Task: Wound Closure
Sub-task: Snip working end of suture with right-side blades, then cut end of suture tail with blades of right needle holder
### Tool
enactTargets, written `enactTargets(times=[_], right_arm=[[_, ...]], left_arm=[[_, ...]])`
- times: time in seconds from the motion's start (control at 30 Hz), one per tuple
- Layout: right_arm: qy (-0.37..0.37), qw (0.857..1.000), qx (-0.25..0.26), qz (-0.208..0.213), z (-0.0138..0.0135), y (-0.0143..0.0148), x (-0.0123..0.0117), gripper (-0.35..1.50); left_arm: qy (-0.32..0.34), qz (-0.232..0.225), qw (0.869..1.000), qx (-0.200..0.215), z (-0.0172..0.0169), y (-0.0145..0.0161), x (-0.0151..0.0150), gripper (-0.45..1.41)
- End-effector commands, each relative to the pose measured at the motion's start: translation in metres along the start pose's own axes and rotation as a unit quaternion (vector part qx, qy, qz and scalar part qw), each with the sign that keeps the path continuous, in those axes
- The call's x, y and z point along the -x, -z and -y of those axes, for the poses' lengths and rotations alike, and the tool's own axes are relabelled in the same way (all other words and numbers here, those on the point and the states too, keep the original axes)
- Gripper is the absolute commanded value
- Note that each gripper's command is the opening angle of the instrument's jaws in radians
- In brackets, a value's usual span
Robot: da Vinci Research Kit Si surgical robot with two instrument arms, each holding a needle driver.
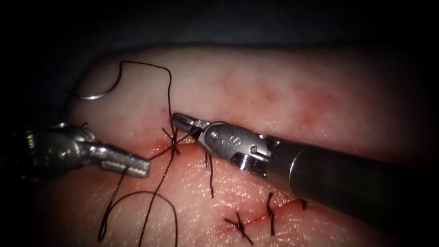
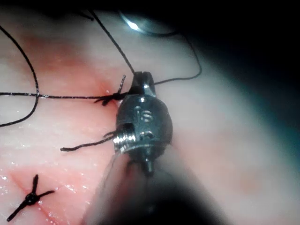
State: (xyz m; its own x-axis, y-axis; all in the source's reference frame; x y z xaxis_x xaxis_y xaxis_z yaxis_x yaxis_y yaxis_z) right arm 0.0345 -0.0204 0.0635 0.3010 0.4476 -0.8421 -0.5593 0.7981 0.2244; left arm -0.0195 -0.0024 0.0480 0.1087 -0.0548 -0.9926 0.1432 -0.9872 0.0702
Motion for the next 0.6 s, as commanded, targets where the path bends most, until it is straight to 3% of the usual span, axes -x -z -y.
enactTargets(times=[0.03, 0.07, 0.13, 0.3, 0.4, 0.6], right_arm=[[0.0, 1.0, -0.002, -0.002, -0.0001, -0.0007, -0.0005, 0.07], [0.006, 1.0, -0.006, -0.004, -0.0003, 0.0002, -0.0004, 0.91], [0.037, 0.999, -0.016, -0.009, -0.0015, 0.0024, -0.0004, 1.16], [0.096, 0.994, -0.017, -0.045, -0.0052, 0.0082, -0.0003, 1.46], [0.117, 0.991, -0.016, -0.066, -0.0071, 0.0114, -0.0003, 1.48], [0.157, 0.985, -0.01, -0.066, -0.0101, 0.0147, 0.0, 1.43]], left_arm=[[-0.003, -0.001, 1.0, 0.0, 0.0006, -0.0005, 0.0003, -0.45], [-0.005, -0.001, 1.0, 0.001, 0.0002, -0.0006, 0.0003, -0.45], [-0.009, -0.001, 1.0, 0.003, -0.0007, -0.0007, 0.0003, -0.45], [-0.019, -0.011, 1.0, 0.012, -0.0023, -0.0016, -0.0003, -0.45], [-0.028, -0.021, 0.999, 0.025, -0.0035, -0.0032, -0.0006, -0.45], [-0.046, -0.03, 0.997, 0.051, -0.0054, -0.0069, -0.0005, -0.45]])
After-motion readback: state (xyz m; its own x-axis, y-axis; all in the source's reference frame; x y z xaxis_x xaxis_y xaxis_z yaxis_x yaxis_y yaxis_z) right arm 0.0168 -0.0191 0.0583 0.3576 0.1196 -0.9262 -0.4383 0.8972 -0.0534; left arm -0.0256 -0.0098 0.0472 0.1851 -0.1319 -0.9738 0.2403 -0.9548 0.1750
